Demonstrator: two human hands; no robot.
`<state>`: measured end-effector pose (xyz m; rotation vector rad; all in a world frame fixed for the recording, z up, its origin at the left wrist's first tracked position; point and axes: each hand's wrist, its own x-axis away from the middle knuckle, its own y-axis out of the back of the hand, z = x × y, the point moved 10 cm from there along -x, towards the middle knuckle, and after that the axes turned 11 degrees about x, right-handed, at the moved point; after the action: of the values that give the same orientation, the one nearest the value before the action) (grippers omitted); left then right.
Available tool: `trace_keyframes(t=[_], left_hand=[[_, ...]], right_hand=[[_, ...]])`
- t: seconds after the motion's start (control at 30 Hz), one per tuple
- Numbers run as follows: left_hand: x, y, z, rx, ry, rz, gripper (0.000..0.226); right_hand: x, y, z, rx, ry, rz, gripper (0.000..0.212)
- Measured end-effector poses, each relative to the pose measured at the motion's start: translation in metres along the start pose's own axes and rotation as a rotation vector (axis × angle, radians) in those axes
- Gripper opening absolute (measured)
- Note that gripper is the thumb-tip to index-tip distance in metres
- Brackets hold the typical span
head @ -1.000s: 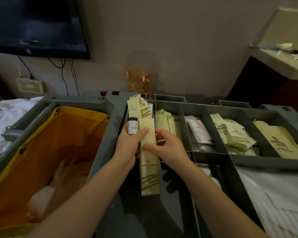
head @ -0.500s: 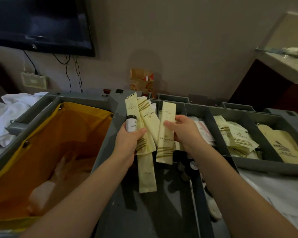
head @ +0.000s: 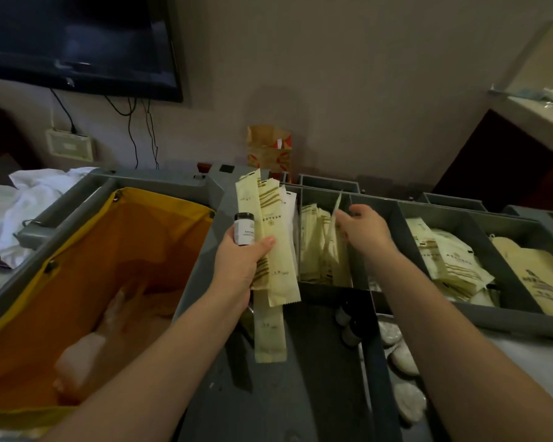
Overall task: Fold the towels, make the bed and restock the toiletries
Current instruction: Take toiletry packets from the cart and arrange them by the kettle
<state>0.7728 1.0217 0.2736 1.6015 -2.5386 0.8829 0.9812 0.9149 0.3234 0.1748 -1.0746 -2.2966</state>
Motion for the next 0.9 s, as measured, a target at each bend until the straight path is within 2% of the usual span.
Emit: trace_keyframes(t=[0.1,0.2,0.27,0.37,0.6,0.73,0.77,0.83,0.9], left_hand=[[-0.001,-0.001,-0.001,-0.015,-0.013,-0.004,0.049],[-0.001,-0.004,0.0,-0.052,-0.019,0.007,0.05],[0.0,-0.006,-0.001,-0.081,-0.04,0.016,0.05],[0.001,-0.008,-0.001,-0.114,-0.056,0.024,0.053],[-0.001,-0.003,0.002,-0.074,-0.02,0.004,0.056],[-0.003,0.0,0.001,-0.075,-0.006,-0.009,0.054],[-0.003,0.0,0.001,-0.075,-0.004,-0.01,0.054],[-0.003,0.0,0.002,-0.069,0.001,-0.012,0.056],[-0.002,-0.001,0.002,-0.071,0.004,-0.007,0.056]], right_hand=[[0.007,-0.005,0.001,0.163,0.052,-0.015,0.049],[0.032,-0.021,0.017,0.079,0.172,0.006,0.031],[0.052,-0.045,0.031,0.004,0.24,0.131,0.021],[0.073,-0.072,0.045,-0.064,0.286,0.289,0.028],[0.065,-0.06,0.03,-0.163,0.185,0.25,0.03],[0.033,-0.035,-0.005,-0.251,-0.021,0.055,0.055],[0.025,-0.033,-0.01,-0.208,-0.041,0.037,0.061],[0.014,-0.031,-0.011,0.029,-0.006,0.029,0.069],[0.013,-0.035,0.002,0.319,0.137,0.013,0.064]])
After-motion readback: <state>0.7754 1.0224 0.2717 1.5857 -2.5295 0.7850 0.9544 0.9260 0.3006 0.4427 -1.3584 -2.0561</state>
